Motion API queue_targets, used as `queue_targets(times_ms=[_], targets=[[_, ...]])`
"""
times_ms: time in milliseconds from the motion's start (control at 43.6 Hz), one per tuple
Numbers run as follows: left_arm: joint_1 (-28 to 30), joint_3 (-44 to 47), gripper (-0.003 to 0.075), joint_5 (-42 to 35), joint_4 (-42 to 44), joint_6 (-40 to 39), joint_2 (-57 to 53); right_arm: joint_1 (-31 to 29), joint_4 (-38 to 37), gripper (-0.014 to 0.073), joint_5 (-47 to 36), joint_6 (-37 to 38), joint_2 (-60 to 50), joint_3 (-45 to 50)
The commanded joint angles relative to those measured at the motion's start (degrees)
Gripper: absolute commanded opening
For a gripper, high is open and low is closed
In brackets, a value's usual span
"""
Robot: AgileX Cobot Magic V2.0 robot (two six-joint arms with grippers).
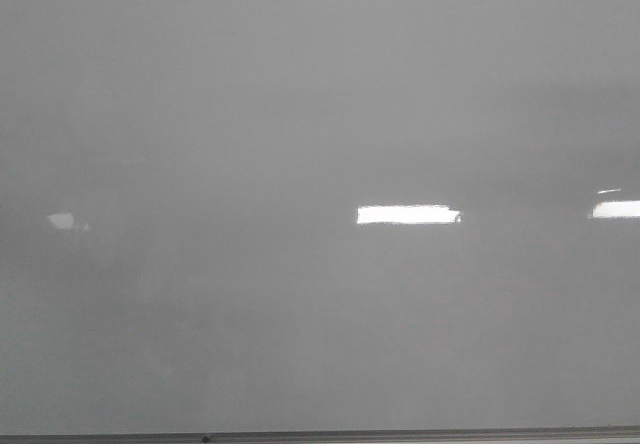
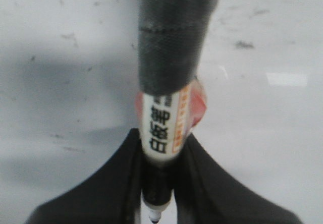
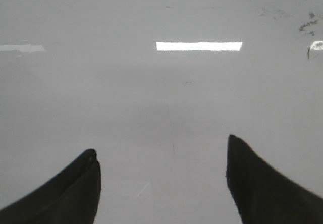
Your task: Write number 8 on whiteboard
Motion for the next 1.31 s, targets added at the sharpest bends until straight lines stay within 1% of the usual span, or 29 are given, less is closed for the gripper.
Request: queue_targets(times_ms=[0,46,138,252,321,390,436,573,619,665,803,894,1009,1147,1284], targets=[[-1.43,-3.56,-0.0021,5.52,-2.12,-0.49,-5.79,0.26,0.11,0.0546,-4.26,-0.05,0.92,-2.02],[-2.59,-4.56,-0.0021,9.40,-2.74,-0.37,-7.52,0.26,0.15,0.0546,-3.93,-0.05,0.92,-2.02],[-7.26,-5.77,-0.0020,15.09,-3.18,3.72,-11.39,0.26,0.35,0.0546,-1.19,-0.70,0.92,-2.47],[-14.39,-5.76,-0.0021,15.96,-4.56,6.06,-16.29,1.87,1.95,0.0546,3.40,-4.53,2.55,-4.67],[-19.97,-5.76,-0.0021,16.74,-5.91,8.92,-18.72,3.85,4.20,0.0546,6.22,-7.30,4.36,-6.64],[-24.82,-5.76,-0.0021,18.02,-6.30,11.74,-20.98,6.12,7.16,0.0546,10.21,-11.43,7.06,-9.08],[-29.25,-5.76,-0.0020,19.04,-6.30,14.17,-22.55,7.79,9.38,0.0546,13.61,-14.46,9.45,-10.82],[-41.63,-5.76,-0.0020,20.40,-6.30,20.23,-25.59,14.09,17.26,0.0546,22.23,-26.07,16.21,-16.73],[-44.98,-5.76,-0.0021,20.40,-6.30,20.44,-25.96,16.43,20.14,0.0546,25.16,-30.95,18.87,-18.75],[-48.14,-5.76,-0.0021,20.40,-6.30,20.44,-26.08,18.34,22.40,0.0546,27.17,-33.85,21.58,-20.35],[-56.89,-5.76,-0.0021,20.40,-6.17,20.44,-26.08,24.41,26.27,0.0546,28.99,-39.59,28.78,-25.12],[-61.10,-5.76,-0.0021,20.40,-5.75,20.44,-26.08,28.80,26.72,0.0546,28.73,-41.77,33.53,-28.71],[-64.22,-5.76,-0.0020,20.40,-5.67,20.44,-26.08,34.43,26.72,0.0546,28.35,-44.00,38.34,-33.34],[-65.07,-5.76,-0.0020,20.40,-5.67,20.44,-26.08,40.50,26.54,0.0546,28.35,-45.63,44.66,-39.24],[-65.07,-5.76,-0.0021,20.19,-5.67,20.44,-26.08,44.89,26.46,0.0546,28.77,-46.30,50.48,-44.29]])
